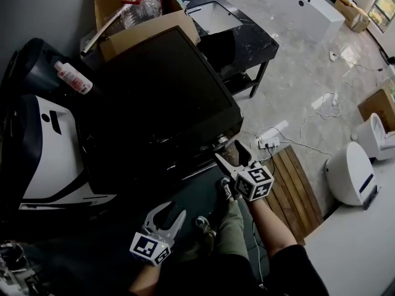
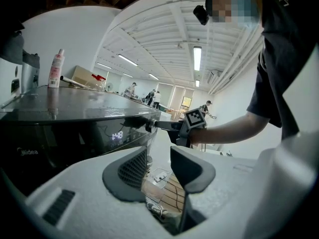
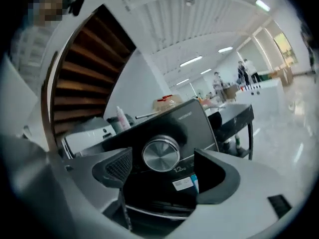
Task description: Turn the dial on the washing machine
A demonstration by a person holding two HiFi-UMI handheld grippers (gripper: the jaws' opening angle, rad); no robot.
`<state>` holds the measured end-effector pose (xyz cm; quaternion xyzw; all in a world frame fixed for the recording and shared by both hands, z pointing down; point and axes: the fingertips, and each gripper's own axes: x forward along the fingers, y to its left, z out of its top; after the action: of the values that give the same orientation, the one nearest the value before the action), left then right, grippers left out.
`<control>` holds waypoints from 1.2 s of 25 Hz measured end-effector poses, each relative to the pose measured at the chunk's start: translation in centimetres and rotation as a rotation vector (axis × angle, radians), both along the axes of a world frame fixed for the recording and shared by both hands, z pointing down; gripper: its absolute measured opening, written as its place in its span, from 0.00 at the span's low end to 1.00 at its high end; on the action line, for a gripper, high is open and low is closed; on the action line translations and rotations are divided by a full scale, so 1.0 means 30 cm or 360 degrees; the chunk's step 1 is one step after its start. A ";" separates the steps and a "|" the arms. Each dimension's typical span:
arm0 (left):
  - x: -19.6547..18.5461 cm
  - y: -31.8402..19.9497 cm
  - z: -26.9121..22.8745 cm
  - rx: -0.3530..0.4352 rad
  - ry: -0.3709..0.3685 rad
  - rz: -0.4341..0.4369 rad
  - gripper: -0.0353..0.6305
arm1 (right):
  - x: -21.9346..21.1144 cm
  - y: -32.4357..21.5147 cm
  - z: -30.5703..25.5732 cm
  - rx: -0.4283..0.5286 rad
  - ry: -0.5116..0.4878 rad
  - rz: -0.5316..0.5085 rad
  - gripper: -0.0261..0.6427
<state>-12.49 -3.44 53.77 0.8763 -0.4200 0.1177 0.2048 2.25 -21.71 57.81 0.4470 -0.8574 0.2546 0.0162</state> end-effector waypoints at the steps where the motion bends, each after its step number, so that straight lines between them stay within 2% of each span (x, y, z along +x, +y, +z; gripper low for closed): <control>1: -0.001 0.003 0.002 -0.0001 0.0000 0.0001 0.27 | -0.008 0.007 -0.001 0.0068 0.0157 -0.0029 0.59; 3: -0.004 0.008 0.006 -0.0001 -0.0001 0.0001 0.27 | -0.024 0.016 0.000 0.0191 0.0442 -0.0086 0.61; 6: -0.010 0.017 0.013 -0.0005 -0.0004 -0.0004 0.27 | -0.035 0.022 0.001 0.0356 0.0764 -0.0129 0.61; 9: -0.020 0.026 0.019 -0.0011 -0.0009 -0.0010 0.27 | -0.050 0.018 -0.016 0.0525 0.1007 -0.0138 0.57; 12: -0.032 0.032 0.019 -0.0023 -0.0018 -0.0021 0.27 | -0.064 0.014 -0.011 0.0626 0.1199 -0.0147 0.56; 18: -0.062 0.040 0.023 -0.0030 -0.0033 -0.0052 0.27 | -0.099 0.003 0.032 0.0671 0.1293 -0.0134 0.53; 25: -0.094 0.054 0.027 -0.0039 -0.0032 -0.0080 0.27 | -0.098 -0.017 0.034 0.0690 0.1359 -0.0087 0.45; 30: -0.101 0.060 0.030 -0.0045 -0.0026 -0.0093 0.27 | -0.091 -0.021 0.028 0.0677 0.1312 -0.0094 0.43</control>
<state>-15.53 -1.65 54.68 0.8596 -0.4454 0.1248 0.2172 -0.48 -22.34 58.66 0.4797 -0.8250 -0.1263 0.2709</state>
